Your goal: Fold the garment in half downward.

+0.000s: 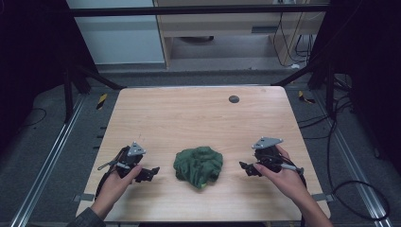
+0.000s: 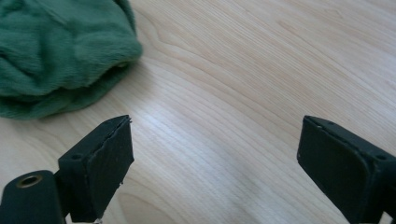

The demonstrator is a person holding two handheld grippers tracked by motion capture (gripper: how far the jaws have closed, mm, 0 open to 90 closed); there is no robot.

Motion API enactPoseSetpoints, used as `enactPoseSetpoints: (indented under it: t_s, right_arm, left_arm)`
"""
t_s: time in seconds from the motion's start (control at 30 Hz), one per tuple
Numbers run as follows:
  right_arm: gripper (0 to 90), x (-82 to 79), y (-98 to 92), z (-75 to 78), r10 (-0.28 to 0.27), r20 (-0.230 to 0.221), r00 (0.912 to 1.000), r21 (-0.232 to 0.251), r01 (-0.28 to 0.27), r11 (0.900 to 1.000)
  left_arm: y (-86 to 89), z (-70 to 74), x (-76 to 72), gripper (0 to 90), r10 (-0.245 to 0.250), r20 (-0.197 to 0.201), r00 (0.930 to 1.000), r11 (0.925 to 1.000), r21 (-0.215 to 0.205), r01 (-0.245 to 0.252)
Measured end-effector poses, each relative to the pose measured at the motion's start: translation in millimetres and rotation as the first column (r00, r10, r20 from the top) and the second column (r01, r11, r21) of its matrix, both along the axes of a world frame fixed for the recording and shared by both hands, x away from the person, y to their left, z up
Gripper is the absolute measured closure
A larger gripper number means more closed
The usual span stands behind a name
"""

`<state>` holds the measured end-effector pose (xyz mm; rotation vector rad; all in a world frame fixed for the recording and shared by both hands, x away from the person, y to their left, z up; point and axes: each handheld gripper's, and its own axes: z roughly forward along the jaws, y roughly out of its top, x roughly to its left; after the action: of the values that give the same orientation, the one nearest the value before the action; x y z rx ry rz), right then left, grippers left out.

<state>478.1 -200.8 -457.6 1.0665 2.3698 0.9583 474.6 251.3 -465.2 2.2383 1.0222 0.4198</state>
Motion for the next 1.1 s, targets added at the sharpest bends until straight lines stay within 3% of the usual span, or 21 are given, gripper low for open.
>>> enactPoseSetpoints:
  t_s: [0.17,0.43,0.7,0.83,0.93,1.03,1.1]
  right_arm:
    - [10.7,9.6,-4.1,-5.0,-0.018,-0.037,0.9991,-0.011,0.018,1.000]
    - [11.8,27.6,-10.0,-8.7,-0.052,-0.019,0.9984,-0.057,0.051,0.997]
    - [12.1,46.7,-13.1,-9.8,-0.078,-0.056,0.9953,-0.080,0.073,0.994]
    - [11.8,57.3,-15.4,-8.1,-0.097,-0.073,0.9926,-0.065,0.092,0.994]
    - [10.4,65.8,-16.2,-6.5,-0.136,-0.098,0.9859,-0.025,0.134,0.991]
    - [9.1,70.2,-15.0,-5.1,-0.146,-0.099,0.9842,-0.023,0.145,0.989]
    - [8.3,76.2,-13.3,-4.5,-0.167,-0.122,0.9784,0.006,0.169,0.986]
  left_arm:
    - [12.4,-1.8,8.1,6.7,0.023,-0.012,0.9997,0.9996,-0.019,-0.023]
    - [26.7,-5.4,18.8,6.5,0.053,-0.009,0.9986,0.9982,0.029,-0.053]
    - [35.5,-9.5,30.3,6.5,0.080,-0.021,0.9965,0.9961,0.039,-0.079]
    - [34.8,-8.8,34.9,6.5,0.086,-0.020,0.9961,0.9953,0.046,-0.085]
    - [31.8,-6.6,35.9,6.5,0.078,-0.015,0.9968,0.9960,0.046,-0.077]
    - [29.0,-4.8,38.4,6.5,0.074,-0.012,0.9972,0.9962,0.047,-0.074]
    - [26.9,-3.6,43.2,6.5,0.080,-0.011,0.9967,0.9958,0.046,-0.079]
